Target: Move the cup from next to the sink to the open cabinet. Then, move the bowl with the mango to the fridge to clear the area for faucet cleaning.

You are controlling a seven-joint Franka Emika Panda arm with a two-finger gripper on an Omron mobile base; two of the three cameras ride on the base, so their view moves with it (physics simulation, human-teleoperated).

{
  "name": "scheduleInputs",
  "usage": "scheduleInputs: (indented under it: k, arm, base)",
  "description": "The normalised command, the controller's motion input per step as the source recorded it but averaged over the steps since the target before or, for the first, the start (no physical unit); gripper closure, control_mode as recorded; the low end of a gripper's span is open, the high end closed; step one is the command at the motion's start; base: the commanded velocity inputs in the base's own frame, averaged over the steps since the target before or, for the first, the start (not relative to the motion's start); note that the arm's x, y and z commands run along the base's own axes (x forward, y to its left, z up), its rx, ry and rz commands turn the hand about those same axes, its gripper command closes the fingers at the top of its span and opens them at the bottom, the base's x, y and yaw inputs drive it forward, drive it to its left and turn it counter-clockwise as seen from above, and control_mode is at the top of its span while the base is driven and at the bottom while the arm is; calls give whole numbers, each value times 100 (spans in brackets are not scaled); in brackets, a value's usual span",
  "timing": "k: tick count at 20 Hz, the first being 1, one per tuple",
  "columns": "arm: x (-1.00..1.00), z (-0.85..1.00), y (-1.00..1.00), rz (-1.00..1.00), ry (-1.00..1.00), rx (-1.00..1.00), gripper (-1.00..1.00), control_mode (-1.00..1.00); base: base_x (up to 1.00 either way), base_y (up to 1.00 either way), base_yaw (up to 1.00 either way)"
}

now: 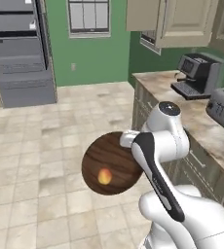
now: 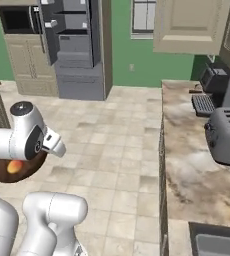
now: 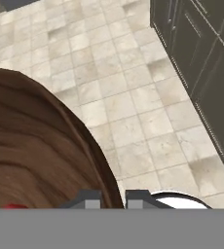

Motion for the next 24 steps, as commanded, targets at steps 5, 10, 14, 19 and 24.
scheduleInputs:
  k: [5, 10, 14, 19, 24]
  arm:
    - [0, 0, 0, 0, 0, 0, 100, 100]
    - [0, 0, 0, 0, 0, 0, 100, 100]
    - [0, 0, 0, 0, 0, 0, 100, 100]
    - [0, 0, 0, 0, 0, 0, 100, 100]
    - [0, 0, 0, 0, 0, 0, 100, 100]
  base:
    - [100, 78, 4]
    - [100, 87, -1]
    - [100, 77, -6]
    - [100, 69, -9]
    - [100, 59, -8]
